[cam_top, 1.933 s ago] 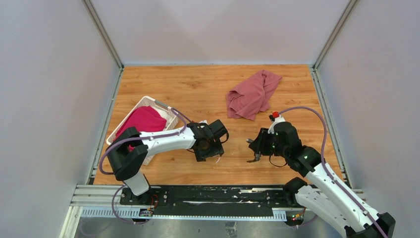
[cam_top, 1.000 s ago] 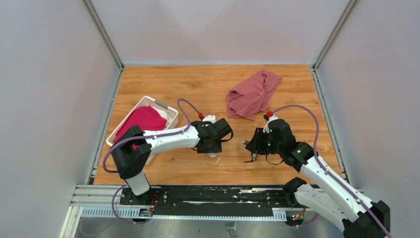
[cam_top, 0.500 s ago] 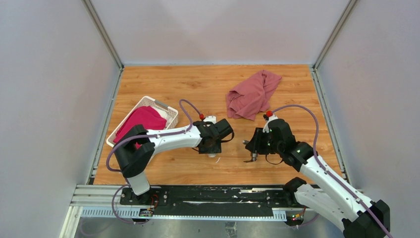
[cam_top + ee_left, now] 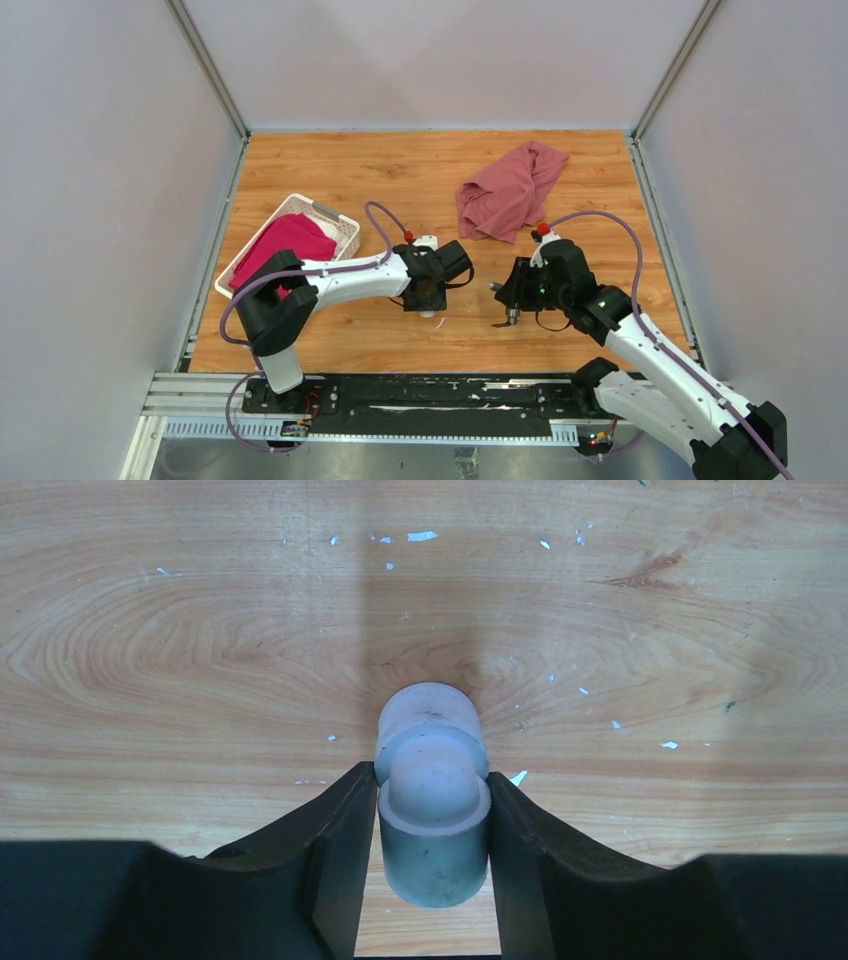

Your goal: Install the water faucets

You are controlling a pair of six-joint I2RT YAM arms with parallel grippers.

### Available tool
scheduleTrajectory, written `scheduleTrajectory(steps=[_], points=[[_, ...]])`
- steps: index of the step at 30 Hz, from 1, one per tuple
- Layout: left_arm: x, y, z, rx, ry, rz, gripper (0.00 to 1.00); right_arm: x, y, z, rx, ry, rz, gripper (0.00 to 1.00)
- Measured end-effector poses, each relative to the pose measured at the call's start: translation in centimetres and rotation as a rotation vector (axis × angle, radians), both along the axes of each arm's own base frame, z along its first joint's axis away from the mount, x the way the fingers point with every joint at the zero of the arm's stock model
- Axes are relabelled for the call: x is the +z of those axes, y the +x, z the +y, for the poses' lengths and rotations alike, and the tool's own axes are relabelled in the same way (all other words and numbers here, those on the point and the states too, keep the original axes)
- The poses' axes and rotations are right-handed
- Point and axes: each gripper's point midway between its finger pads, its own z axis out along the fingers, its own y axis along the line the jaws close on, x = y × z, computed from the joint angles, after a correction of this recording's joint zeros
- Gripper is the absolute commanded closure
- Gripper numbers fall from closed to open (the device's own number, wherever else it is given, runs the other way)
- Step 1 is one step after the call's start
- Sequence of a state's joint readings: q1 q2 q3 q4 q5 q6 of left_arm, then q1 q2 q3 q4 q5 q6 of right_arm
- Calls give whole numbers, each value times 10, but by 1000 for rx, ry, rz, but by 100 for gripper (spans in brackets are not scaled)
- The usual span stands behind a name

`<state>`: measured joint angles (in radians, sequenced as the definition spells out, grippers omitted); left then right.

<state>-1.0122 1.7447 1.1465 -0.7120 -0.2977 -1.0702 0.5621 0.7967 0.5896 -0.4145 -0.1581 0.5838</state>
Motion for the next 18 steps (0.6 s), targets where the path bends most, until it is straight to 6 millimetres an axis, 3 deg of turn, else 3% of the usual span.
scheduleTrajectory(steps=[9,12,18], points=[[0,4,-6,0,-3,-2,54,1,1,0,0,2,-3,100],[0,4,-6,0,-3,-2,49,1,1,0,0,2,-3,100],[-6,2,-5,-2,12,10,47,1,1,0,0,2,-3,100]])
